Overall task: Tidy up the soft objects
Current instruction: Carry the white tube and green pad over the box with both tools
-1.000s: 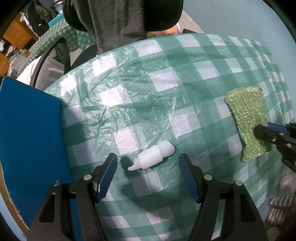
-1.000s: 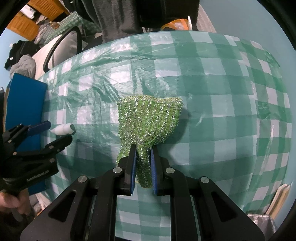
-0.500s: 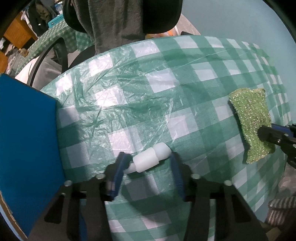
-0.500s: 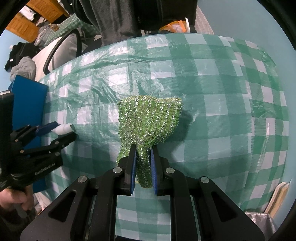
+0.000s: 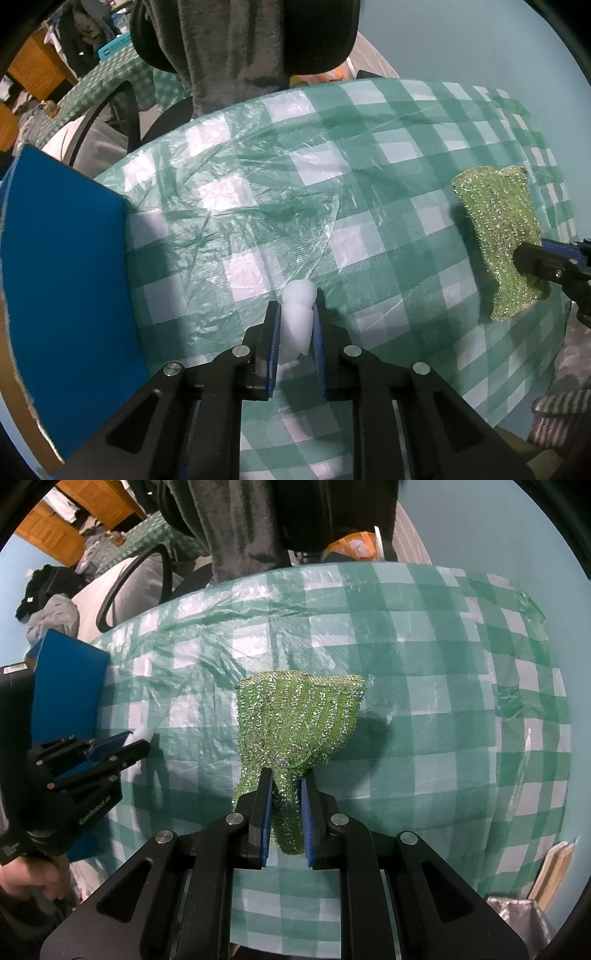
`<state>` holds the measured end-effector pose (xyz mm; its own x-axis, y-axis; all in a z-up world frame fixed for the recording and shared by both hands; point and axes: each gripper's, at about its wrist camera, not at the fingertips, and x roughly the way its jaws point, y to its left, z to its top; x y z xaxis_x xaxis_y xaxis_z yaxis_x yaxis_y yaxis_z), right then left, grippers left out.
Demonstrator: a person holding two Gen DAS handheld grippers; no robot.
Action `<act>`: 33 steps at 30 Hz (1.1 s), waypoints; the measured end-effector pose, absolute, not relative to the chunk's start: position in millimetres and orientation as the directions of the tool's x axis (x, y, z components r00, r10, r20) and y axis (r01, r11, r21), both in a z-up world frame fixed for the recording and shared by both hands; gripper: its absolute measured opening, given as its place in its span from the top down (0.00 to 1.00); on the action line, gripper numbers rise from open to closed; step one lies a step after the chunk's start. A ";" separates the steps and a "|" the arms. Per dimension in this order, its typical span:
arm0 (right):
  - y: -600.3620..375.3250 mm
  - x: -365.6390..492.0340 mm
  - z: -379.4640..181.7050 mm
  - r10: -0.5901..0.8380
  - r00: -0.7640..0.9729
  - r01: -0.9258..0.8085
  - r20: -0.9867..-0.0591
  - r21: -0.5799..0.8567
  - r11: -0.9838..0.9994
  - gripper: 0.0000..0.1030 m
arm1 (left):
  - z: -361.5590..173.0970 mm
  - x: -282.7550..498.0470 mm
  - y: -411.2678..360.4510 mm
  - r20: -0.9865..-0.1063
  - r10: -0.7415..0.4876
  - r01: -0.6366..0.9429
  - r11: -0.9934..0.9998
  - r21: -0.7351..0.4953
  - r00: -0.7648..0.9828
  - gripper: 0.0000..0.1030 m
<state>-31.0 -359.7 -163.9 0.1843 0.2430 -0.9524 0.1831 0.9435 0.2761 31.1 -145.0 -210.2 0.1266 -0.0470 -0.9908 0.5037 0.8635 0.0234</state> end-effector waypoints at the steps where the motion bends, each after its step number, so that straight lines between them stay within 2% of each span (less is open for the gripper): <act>1: -358.6 -31.2 -161.7 0.242 0.188 0.179 -0.952 0.276 0.944 0.88 | -207.9 30.3 -144.1 -0.990 -0.051 0.500 0.866 0.020 0.129 0.84; 33: -328.0 -35.9 -96.2 0.256 0.265 0.076 -0.930 0.284 0.956 0.88 | -119.9 8.0 -114.0 -0.966 -0.120 0.424 0.906 -0.012 0.229 0.84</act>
